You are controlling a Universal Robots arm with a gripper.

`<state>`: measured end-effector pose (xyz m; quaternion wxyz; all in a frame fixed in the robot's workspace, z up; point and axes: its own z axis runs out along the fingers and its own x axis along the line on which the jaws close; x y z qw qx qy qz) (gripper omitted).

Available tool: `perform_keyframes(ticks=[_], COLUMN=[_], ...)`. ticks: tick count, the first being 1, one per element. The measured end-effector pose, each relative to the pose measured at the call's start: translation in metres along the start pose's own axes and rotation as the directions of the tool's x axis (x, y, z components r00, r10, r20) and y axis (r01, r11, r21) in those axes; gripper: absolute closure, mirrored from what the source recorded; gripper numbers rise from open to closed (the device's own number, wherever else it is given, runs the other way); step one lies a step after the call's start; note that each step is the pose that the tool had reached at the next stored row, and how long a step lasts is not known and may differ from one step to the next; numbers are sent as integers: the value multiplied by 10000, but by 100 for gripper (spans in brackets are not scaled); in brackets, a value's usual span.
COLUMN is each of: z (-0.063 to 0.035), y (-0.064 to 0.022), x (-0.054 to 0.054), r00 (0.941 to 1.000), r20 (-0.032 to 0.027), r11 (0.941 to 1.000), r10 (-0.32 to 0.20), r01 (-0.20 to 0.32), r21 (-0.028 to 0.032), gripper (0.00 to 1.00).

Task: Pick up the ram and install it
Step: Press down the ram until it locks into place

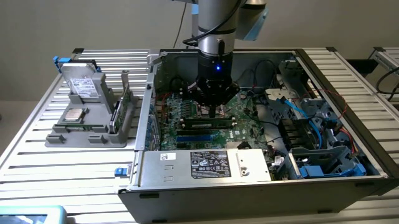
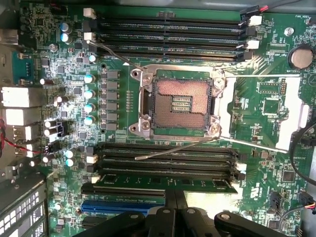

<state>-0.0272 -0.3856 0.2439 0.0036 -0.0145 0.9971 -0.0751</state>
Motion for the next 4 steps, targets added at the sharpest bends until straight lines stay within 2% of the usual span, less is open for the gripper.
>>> perform_keyframes(ticks=[4], z=[0], y=[0], x=[0], r00=[10000], r20=[0], r11=[10000], r10=[0], r01=[0], r21=[0], gripper=[89])
